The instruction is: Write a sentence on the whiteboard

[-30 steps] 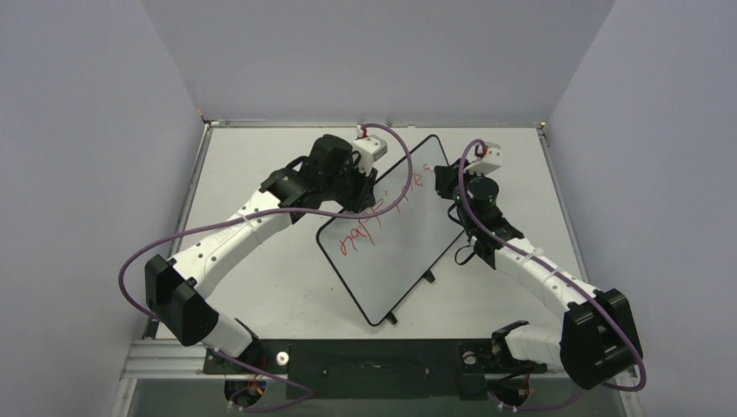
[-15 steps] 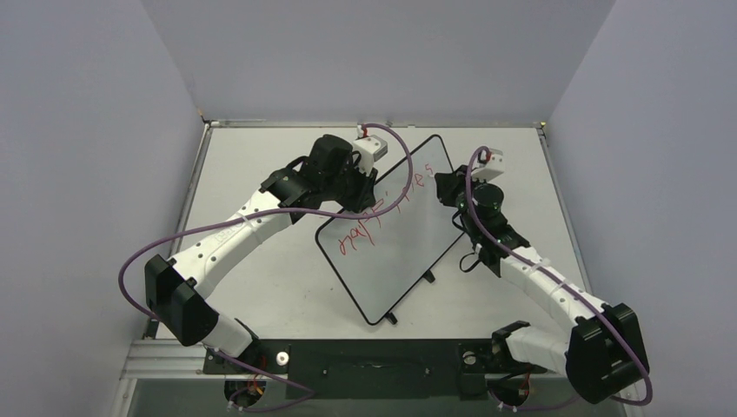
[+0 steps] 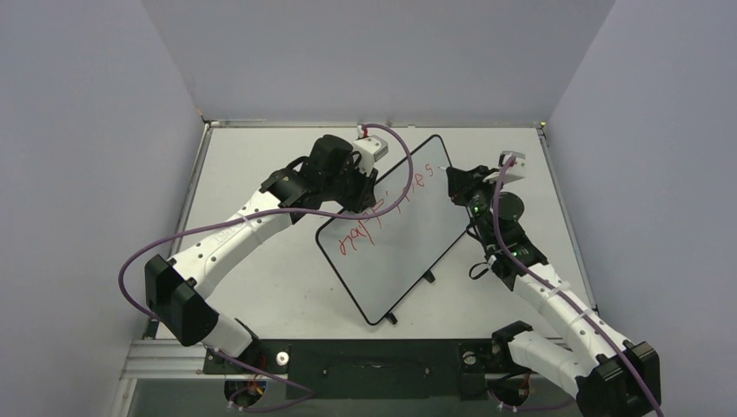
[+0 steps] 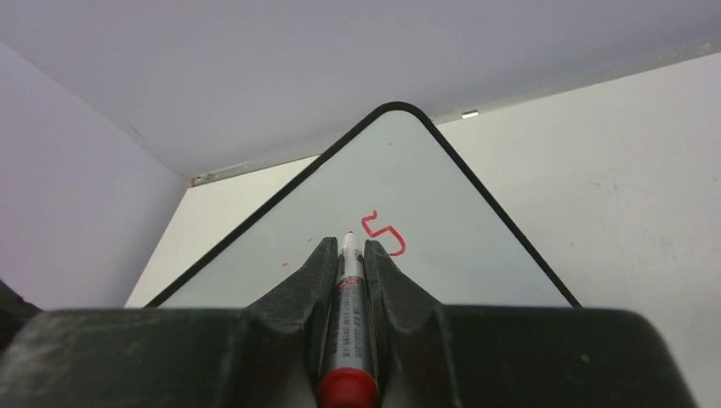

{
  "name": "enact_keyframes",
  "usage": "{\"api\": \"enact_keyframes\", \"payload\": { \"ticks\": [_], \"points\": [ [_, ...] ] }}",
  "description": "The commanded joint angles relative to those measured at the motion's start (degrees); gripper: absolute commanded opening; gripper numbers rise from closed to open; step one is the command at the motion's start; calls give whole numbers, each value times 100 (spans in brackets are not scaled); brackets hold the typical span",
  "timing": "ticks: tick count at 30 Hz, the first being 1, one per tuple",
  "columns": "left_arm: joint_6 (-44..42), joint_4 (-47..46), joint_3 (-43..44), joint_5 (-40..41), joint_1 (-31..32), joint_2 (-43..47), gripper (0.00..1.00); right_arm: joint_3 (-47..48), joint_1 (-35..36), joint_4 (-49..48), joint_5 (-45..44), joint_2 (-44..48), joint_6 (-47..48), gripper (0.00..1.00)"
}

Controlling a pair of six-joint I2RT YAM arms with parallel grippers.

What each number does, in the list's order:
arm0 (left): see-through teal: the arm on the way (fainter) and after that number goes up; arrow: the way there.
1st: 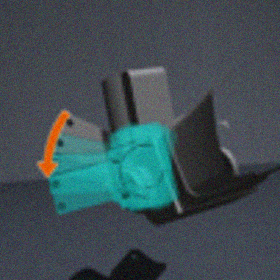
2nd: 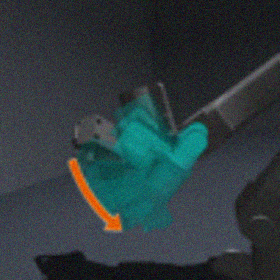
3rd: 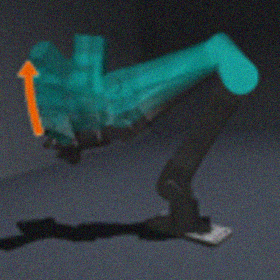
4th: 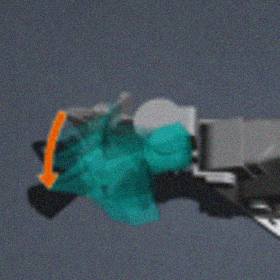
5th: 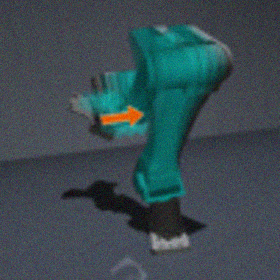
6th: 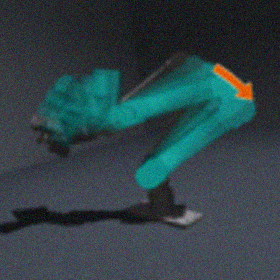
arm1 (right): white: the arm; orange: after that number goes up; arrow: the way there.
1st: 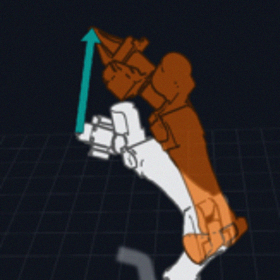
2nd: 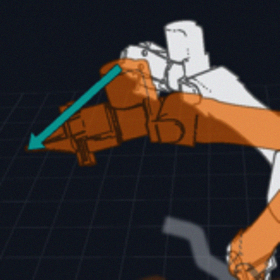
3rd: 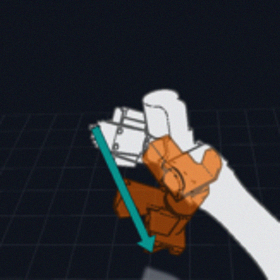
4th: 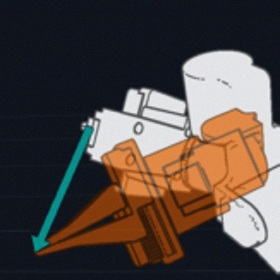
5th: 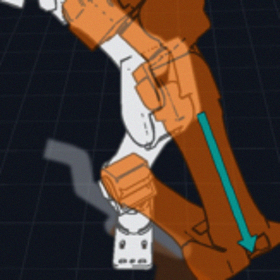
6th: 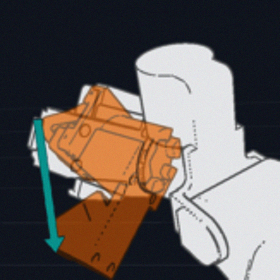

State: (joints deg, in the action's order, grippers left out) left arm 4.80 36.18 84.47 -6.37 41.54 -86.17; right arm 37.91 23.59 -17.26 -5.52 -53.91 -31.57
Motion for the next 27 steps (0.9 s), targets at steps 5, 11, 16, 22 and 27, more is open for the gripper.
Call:
{"api": "enact_keyframes", "payload": {
  "ticks": [5,11,16,22,27],
  "points": [
    [-754,-43,22,760,-41,110,0,411,-184,-222,-357,-675,21,0],
    [-752,-48,26,760,-39,126,0,671,-370,-400,-233,-1073,-20,0],
    [-752,-49,33,745,-42,114,0,839,-484,-495,-73,-1272,-83,0],
    [-752,-50,35,742,-46,121,0,935,-561,-601,59,-1491,-186,0],
    [-754,-50,35,734,-41,117,0,1003,-606,-657,126,-1627,-243,0]
  ]
}}
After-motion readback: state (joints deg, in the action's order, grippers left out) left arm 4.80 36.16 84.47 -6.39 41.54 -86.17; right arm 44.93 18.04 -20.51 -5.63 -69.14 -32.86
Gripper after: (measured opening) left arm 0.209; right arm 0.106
